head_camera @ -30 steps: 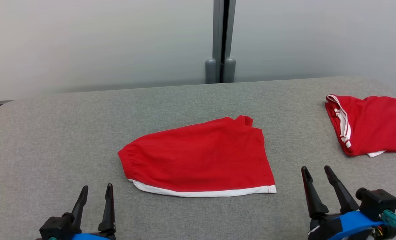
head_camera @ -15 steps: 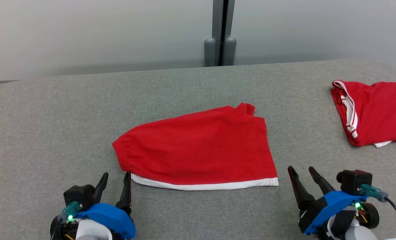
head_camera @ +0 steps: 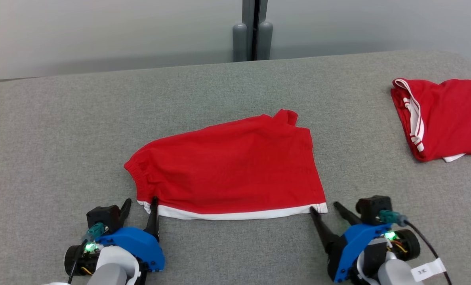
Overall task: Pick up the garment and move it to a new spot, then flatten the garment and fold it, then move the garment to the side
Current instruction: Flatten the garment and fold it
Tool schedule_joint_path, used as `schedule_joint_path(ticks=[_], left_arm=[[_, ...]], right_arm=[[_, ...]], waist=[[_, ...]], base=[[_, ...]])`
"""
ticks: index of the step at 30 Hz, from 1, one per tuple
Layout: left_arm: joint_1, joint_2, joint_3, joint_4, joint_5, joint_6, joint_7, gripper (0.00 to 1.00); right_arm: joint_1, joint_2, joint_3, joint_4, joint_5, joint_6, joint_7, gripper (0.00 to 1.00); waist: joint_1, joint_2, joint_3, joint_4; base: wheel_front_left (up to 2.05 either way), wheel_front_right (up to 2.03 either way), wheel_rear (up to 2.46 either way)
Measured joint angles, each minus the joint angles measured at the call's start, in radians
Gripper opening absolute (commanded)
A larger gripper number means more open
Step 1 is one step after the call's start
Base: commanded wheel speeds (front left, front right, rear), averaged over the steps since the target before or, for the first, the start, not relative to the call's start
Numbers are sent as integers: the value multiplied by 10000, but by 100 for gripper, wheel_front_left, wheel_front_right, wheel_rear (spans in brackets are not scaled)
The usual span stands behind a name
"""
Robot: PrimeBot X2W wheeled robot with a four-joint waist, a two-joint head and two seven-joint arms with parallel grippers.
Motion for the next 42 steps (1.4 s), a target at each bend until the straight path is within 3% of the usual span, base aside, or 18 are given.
schedule_joint_path(ticks=[11,12,13,14,16,17,19,20,21,31,37,42], left_arm=[[-582,-148,-134,934,-17,33,-316,98],[-625,-151,-161,988,-17,15,-339,48],[-655,-161,-176,1041,-17,13,-370,18],[-686,-169,-192,1085,-17,8,-408,0],[-738,-169,-196,1166,-8,27,-522,0],[-757,-188,-198,1208,-10,25,-533,0],[-817,-217,-242,1300,-21,-13,-558,0],[-841,-211,-263,1344,-38,-69,-568,0],[-866,-213,-286,1384,-61,-79,-573,0],[-984,-332,-265,1181,-422,-357,-773,0],[-601,-566,-127,-1139,-1632,-673,-874,0],[255,-642,-299,-4255,-3845,-711,-6,0]], right_arm=[[-188,6,825,236,-364,2,-169,100],[-212,6,842,255,-412,2,-169,100],[-233,6,849,270,-410,2,-174,100],[-244,6,849,280,-399,2,-184,100],[-313,6,853,341,-389,2,-184,73],[-349,6,857,372,-372,2,-186,42],[-410,4,855,464,-313,0,-203,24],[-453,4,849,491,-286,2,-219,8],[-502,4,848,529,-267,2,-226,0],[-732,4,744,267,355,2,-731,0],[-560,12,535,-1375,1331,2,-1212,0],[100,6,-67,-3338,2654,0,-846,0]], waist=[[0,0,170,-1],[0,0,176,10],[0,0,183,20],[0,0,189,29],[0,0,204,43],[0,0,210,48],[0,0,228,56],[0,0,239,61],[0,0,247,67],[-1,0,146,172],[-1,0,-174,146],[-1,0,-454,51]], base=[[0,0,0],[0,0,0],[0,0,0],[0,0,0],[0,0,0],[0,0,0],[0,0,0],[0,0,0],[0,0,0],[0,0,0],[0,0,0],[0,0,0]])
